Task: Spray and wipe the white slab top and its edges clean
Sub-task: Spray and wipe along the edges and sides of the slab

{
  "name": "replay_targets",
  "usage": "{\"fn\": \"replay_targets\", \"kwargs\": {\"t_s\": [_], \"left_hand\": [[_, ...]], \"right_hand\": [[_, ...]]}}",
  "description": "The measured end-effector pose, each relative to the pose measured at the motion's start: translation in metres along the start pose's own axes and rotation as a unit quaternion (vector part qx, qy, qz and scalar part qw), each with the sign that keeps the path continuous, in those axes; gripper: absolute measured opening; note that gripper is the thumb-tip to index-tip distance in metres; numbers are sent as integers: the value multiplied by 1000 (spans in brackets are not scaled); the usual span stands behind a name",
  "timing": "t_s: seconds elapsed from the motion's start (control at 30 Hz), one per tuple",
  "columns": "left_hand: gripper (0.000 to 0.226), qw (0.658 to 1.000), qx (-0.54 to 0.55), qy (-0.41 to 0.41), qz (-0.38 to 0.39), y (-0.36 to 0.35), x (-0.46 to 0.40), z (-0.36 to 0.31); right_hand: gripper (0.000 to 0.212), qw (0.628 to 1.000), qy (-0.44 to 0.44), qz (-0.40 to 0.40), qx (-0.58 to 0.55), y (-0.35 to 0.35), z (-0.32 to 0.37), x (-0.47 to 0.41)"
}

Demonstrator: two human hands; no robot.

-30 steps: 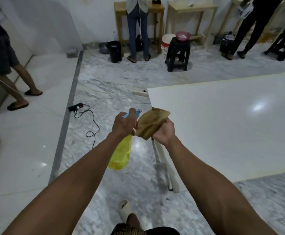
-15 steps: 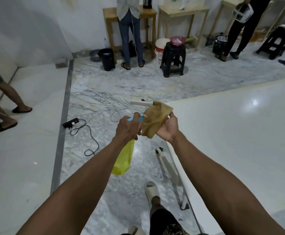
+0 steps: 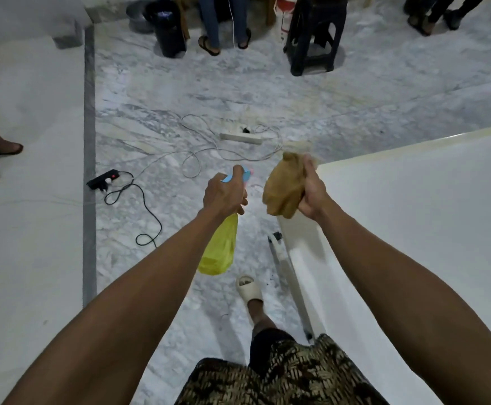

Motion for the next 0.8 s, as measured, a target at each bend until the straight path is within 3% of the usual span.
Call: {"fn": "replay_targets", "kwargs": {"t_s": [0.07,0.13,0.23,0.3,0.37,0.43,0.47,0.53,0.6,0.67,0.8], "left_hand": [[67,1000,0,6,9,-7,-21,1],[65,1000,0,13,10,-10,-37,1],[64,1000,-7,27,6,-8,-53,4],[64,999,-6,34,-1,-5,-61,9],[66,999,-14,43,-11,-1,-66,15],[67,998,-19,52,-16,3,-69,25],[68,998,-19,57,-20,6,-70,30],[71,997,-17,65,-24,12,-71,37],[74,997,-15,75,-31,19,-72,45],[73,996,-14,85,-37,25,-71,54],[67,994,-33,89,-47,31,-73,69]], "right_hand": [[72,981,10,-71,181,23,19,-24],[73,932,69,-115,338,29,44,-39],[48,854,199,-71,475,12,66,-58],[53,802,221,-54,552,7,58,-81],[64,719,158,-7,677,2,19,-102],[74,605,68,80,789,1,-42,-111],[79,565,55,103,817,2,-65,-111],[74,551,80,84,826,4,-79,-111],[59,558,153,28,815,-3,-60,-114],[57,541,198,-21,817,-5,-41,-124],[72,535,104,-25,838,7,-54,-152]]}}
Point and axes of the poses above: each hand's wrist, its own x-axis away from the middle knuckle, its own y-axis out of the back of the hand, z = x × y, the point moved 7 cm from there along -x, towards the middle knuckle, and after that the axes turned 6 degrees about z, right-handed, at the moved point
